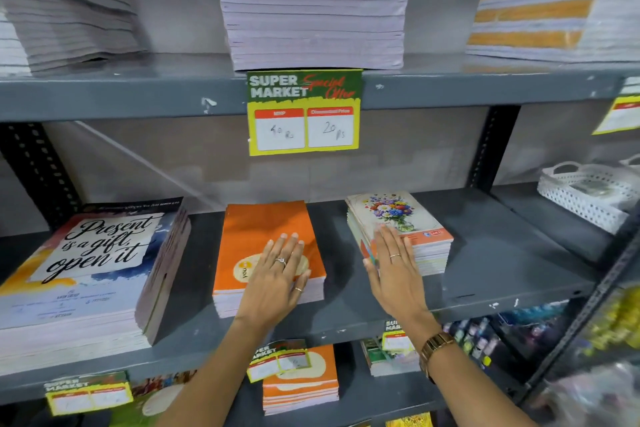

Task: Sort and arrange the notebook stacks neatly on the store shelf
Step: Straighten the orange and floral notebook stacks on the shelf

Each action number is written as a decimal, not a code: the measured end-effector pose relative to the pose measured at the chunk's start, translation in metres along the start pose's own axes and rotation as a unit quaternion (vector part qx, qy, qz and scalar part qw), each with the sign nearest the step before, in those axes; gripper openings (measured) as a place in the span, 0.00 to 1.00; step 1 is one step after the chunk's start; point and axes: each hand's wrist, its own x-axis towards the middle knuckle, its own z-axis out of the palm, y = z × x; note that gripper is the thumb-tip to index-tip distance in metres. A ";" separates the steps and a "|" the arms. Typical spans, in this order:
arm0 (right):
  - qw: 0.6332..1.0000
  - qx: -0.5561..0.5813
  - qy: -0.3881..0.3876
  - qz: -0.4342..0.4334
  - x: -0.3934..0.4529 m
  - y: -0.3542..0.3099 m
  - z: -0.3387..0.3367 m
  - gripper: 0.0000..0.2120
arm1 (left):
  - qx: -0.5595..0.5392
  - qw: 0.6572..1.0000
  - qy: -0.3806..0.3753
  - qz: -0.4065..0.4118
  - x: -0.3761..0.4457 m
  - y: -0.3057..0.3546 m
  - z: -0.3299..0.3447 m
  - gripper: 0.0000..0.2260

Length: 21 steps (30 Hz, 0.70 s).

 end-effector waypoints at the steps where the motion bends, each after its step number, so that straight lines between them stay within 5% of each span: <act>1: 1.000 0.004 0.001 0.011 0.001 0.011 -0.002 0.26 | -0.003 1.000 0.001 0.003 0.006 0.007 0.003 0.31; 5: 0.999 0.016 0.009 0.036 0.003 0.046 -0.011 0.26 | -0.039 0.999 0.035 0.013 0.031 0.036 0.017 0.20; 13: 0.998 0.002 -0.005 0.069 0.008 0.097 -0.016 0.26 | -0.118 0.993 -0.010 0.027 0.071 0.095 0.058 0.26; 21: 0.991 0.033 -0.036 0.125 0.011 0.118 -0.012 0.29 | -0.267 0.956 -0.010 -0.125 0.078 0.124 0.064 0.30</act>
